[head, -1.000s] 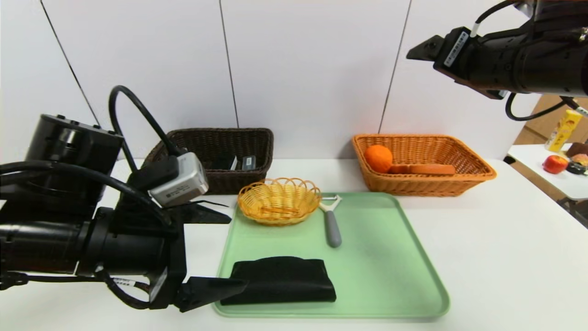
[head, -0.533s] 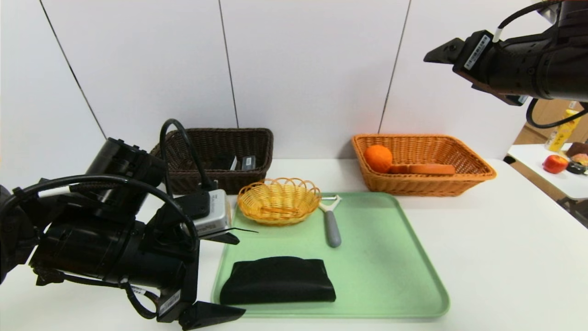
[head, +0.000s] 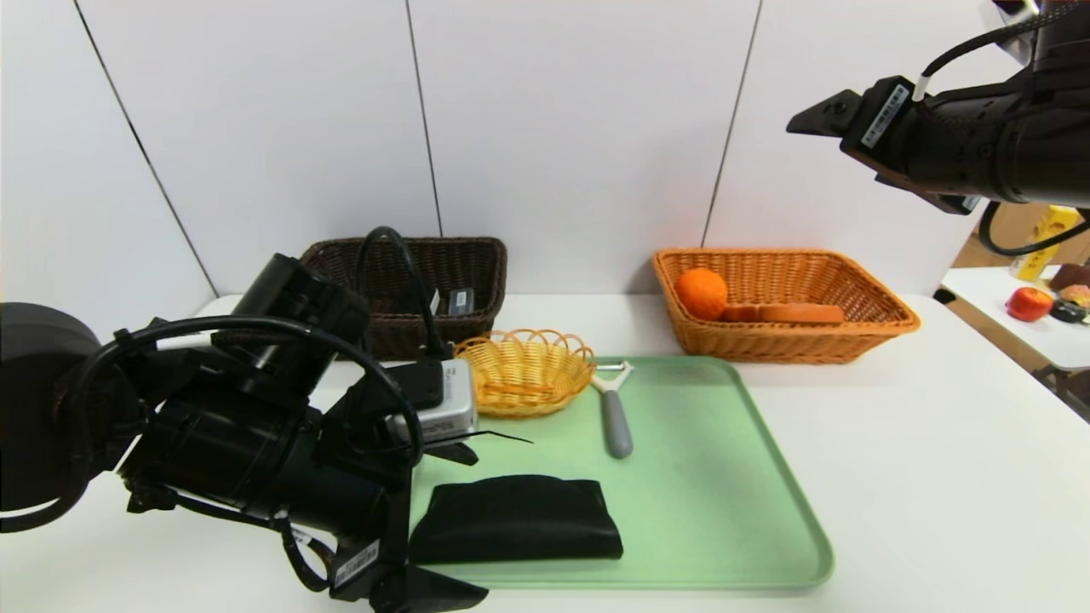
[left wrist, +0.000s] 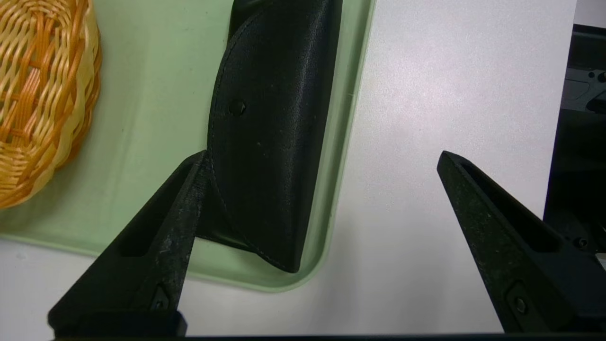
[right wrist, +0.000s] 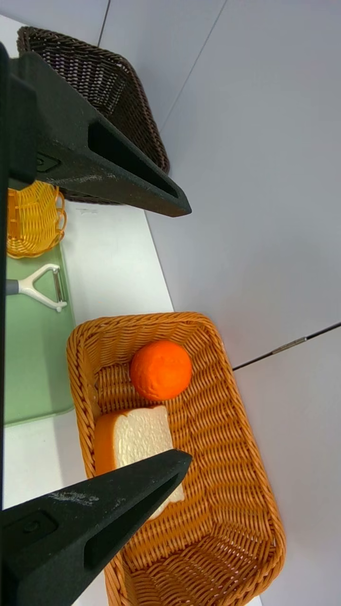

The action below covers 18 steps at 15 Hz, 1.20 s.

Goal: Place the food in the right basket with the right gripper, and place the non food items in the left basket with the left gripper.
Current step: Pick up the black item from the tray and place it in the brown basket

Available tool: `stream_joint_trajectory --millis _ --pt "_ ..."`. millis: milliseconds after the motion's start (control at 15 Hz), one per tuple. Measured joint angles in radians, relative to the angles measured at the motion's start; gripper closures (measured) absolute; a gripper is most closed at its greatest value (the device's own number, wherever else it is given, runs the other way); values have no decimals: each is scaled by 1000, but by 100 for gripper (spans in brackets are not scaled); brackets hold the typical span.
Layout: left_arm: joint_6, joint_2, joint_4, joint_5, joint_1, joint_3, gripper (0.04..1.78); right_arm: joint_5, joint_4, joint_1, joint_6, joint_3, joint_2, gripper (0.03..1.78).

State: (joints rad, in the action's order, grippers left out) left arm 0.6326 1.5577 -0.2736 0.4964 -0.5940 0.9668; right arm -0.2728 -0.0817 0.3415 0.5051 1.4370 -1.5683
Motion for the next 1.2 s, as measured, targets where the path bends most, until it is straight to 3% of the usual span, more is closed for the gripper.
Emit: stream_joint_trajectory --millis 1200 --pt "-9 238 -1 3 -10 132 13 3 2 -24 0 -34 16 12"
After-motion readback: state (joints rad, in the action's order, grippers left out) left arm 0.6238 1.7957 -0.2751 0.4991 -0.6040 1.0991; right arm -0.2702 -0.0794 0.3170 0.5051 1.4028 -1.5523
